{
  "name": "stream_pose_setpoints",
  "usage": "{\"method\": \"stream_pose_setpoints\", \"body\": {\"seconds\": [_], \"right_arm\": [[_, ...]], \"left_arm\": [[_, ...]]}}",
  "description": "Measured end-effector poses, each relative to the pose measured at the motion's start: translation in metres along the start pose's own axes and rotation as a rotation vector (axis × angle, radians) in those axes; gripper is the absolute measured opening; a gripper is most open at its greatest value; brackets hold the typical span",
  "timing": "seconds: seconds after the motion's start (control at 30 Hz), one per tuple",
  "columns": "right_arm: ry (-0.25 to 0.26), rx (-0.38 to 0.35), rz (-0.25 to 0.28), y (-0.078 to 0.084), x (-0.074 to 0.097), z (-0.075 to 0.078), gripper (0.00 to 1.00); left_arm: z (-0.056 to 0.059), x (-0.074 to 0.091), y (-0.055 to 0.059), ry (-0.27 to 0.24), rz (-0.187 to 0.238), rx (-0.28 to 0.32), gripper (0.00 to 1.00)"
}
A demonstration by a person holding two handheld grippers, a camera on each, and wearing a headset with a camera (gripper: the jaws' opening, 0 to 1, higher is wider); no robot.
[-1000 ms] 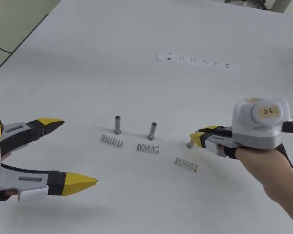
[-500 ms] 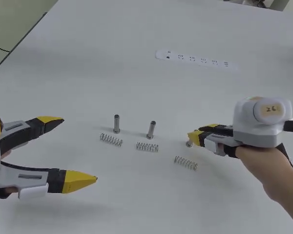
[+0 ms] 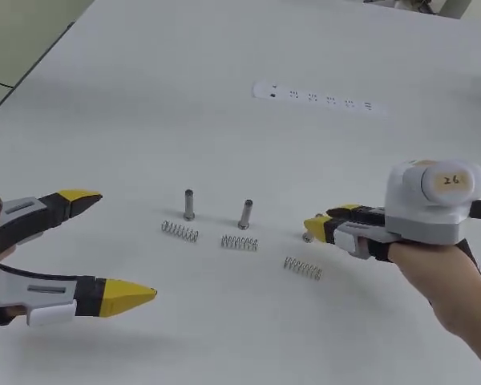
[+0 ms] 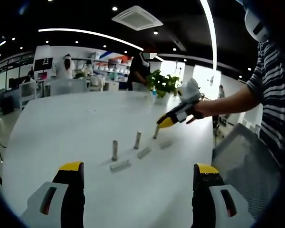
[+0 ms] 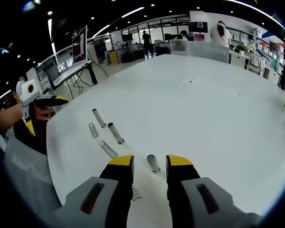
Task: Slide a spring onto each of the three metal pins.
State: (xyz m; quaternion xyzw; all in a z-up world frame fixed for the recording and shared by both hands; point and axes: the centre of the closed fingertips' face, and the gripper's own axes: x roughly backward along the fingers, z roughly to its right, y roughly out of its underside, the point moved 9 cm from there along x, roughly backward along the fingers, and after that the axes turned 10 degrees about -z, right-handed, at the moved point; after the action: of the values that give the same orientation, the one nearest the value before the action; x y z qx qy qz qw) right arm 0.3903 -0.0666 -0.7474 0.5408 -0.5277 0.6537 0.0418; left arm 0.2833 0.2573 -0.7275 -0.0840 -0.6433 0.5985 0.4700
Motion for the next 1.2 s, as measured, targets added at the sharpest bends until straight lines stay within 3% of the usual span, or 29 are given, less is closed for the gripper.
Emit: {"method": "stream_pose_setpoints", "body": {"seconds": [0.6,0.77,1.2], "right_arm": [[-0.023,0.023,0.008,-0.001,0.019,0.001,0.33],[-0.037,0.052,-0.030,0.004,0.021,0.002,0.32],[-0.091,0.172,-0.106,0.011,0.020,-0.012,0.31]], "left_arm": [[-0.001,0.000,-0.003,0.007,-0.008,-0.009,0.92],[-0.001,0.000,-0.003,0.009,-0.009,-0.009,0.92],[-0.002,0.001,-0.002,0.006,-0.012,-0.009,0.92]]}}
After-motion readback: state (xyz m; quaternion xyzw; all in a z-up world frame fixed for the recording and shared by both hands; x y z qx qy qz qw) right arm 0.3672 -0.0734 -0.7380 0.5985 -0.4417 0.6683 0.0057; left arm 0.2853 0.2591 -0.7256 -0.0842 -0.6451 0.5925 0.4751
